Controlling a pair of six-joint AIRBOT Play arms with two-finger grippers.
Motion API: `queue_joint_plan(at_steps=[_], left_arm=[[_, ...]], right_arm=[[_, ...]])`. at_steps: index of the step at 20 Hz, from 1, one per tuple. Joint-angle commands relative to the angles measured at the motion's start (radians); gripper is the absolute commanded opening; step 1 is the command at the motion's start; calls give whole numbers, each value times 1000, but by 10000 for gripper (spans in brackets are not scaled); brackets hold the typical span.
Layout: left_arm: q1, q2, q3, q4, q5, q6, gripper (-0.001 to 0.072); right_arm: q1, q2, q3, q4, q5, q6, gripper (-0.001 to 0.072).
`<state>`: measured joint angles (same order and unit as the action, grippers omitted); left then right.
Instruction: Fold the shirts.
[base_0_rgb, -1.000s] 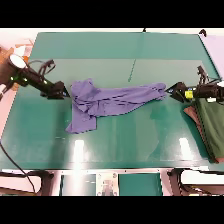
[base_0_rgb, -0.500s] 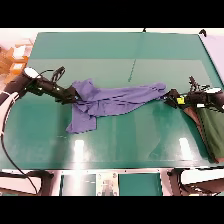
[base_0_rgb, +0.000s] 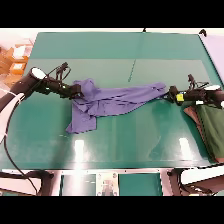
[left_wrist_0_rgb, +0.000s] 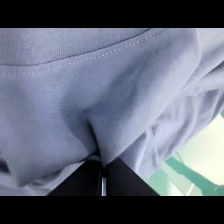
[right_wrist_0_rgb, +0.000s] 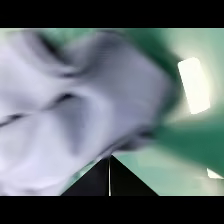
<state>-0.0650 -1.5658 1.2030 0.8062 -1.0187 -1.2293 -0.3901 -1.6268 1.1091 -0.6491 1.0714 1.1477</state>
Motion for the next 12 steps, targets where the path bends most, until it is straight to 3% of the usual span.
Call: queue_joint_plan(at_steps=[1,8,10,12], left_arm=[[-2,2,11,-3,39,1,23],[-2,4,215,-3,80,3,23],[-2,3,255,-16,142,0,22],[-2,0,264,-79,227,15,22]], right_arm=[[0,89,59,9,84,-8,15],[0,166,156,9,79,4,34],[0,153,141,6,78,4,340],[0,137,126,-13,76,14,377]])
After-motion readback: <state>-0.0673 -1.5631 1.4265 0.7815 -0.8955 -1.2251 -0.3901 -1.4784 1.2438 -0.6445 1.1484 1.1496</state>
